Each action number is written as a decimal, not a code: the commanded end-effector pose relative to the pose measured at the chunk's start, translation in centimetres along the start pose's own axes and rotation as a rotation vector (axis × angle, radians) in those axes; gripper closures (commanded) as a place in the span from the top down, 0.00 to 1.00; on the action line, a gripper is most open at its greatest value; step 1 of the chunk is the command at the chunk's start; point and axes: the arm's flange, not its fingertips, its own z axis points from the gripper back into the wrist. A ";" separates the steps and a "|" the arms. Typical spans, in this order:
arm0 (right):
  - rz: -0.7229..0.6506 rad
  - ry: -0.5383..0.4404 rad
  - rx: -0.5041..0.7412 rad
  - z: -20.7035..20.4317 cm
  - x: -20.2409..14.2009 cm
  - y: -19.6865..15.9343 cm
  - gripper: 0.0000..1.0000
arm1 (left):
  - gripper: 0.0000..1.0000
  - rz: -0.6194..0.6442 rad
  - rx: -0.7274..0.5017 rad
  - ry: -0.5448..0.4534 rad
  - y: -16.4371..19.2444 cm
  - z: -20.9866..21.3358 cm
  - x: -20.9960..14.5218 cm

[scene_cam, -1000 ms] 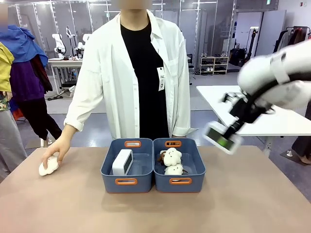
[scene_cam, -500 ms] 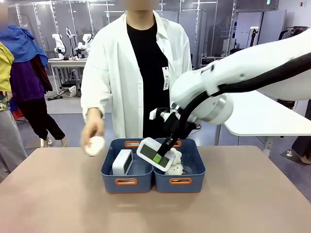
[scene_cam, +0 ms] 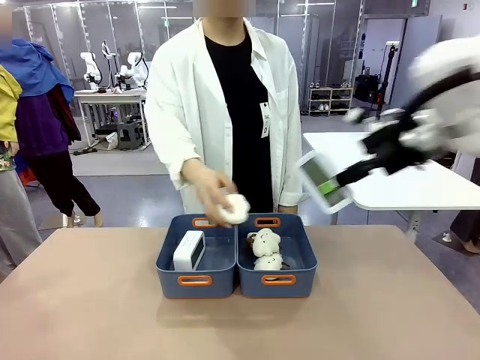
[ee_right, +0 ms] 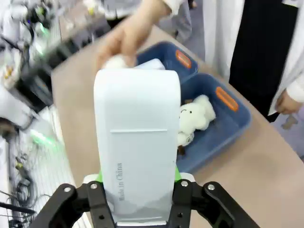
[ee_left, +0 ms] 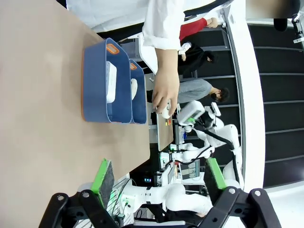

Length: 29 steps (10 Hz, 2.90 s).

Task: Sort the digital clocks into the basket.
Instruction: Pick up the Digital clock from the table and place it into the empty Plastic storage basket.

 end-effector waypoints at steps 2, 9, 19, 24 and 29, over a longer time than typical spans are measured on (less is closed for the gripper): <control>-0.088 -0.145 -0.015 15.5 -12.1 -1.4 0.00 | 0.97 0.015 0.000 0.012 -0.4 0.3 -0.4; -0.186 -0.198 -0.074 19.2 -17.2 -2.3 0.00 | 0.97 0.015 0.000 0.012 -0.4 0.3 -0.4; -0.289 0.154 -0.141 -14.0 3.0 5.8 0.50 | 0.97 0.015 0.000 0.012 -0.4 0.3 -0.4; -0.393 0.175 -0.169 -31.4 2.8 7.3 0.50 | 0.97 0.015 0.000 0.012 -0.4 0.3 -0.4; -0.500 0.125 -0.106 -34.2 1.7 5.1 0.50 | 0.97 0.015 0.000 0.012 -0.4 0.3 -0.4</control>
